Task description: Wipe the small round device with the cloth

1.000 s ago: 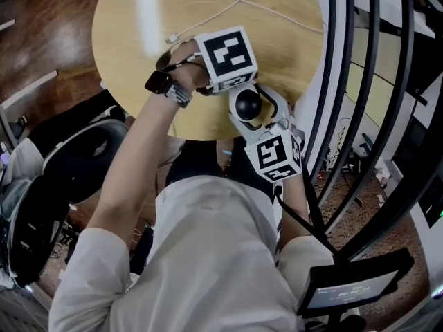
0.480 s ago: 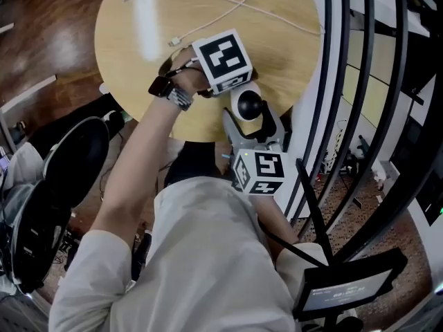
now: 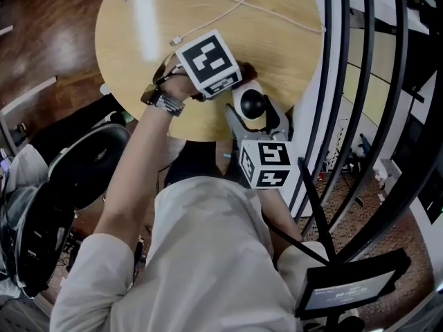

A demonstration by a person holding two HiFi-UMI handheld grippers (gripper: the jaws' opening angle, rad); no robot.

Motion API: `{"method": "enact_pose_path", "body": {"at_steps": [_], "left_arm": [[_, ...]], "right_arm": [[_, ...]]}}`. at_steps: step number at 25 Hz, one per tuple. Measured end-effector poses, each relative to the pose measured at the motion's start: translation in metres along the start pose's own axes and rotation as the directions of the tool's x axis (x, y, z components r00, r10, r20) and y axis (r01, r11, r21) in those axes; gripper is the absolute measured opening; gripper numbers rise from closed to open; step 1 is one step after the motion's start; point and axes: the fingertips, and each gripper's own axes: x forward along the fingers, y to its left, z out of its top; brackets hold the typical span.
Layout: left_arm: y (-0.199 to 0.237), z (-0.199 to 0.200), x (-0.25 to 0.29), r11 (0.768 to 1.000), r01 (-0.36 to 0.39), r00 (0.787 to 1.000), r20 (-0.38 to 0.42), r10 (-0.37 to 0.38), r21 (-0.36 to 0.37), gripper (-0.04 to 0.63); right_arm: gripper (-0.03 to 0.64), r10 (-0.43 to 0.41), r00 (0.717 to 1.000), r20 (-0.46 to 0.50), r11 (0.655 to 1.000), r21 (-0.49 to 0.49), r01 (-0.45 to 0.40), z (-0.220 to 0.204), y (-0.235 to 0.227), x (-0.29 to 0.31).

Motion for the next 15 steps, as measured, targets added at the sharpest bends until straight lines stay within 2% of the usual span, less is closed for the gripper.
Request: {"method": "enact_pose_path", "body": {"at_steps": [3, 7, 10, 12, 15], "left_arm": [[-0.006, -0.002, -0.013, 0.999, 0.029, 0.998, 0.049, -0.028, -0.019, 0.084], [-0.013, 0.004, -0.040, 0.996, 0.076, 0.988, 0.135, -0.070, -0.039, 0.084], [-0.032, 0.016, -0.070, 0.986, 0.165, 0.967, 0.195, -0.166, 0.017, 0.084], [-0.056, 0.023, -0.090, 0.962, 0.249, 0.942, 0.203, -0.268, 0.113, 0.086], [-0.096, 0.031, -0.114, 0.891, 0.363, 0.893, 0.170, -0.416, 0.274, 0.086]], "right_arm": [[0.380, 0.067, 0.994, -0.091, 0.991, -0.106, -0.077, -0.004, 0.004, -0.001], [0.377, 0.117, 0.974, -0.195, 0.960, -0.227, -0.161, -0.009, 0.011, -0.002], [0.376, 0.153, 0.951, -0.268, 0.917, -0.321, -0.238, -0.009, 0.021, -0.001], [0.374, 0.166, 0.931, -0.326, 0.867, -0.401, -0.295, -0.011, 0.025, 0.000], [0.373, 0.181, 0.901, -0.395, 0.809, -0.461, -0.364, -0.011, 0.028, 0.001]]}}
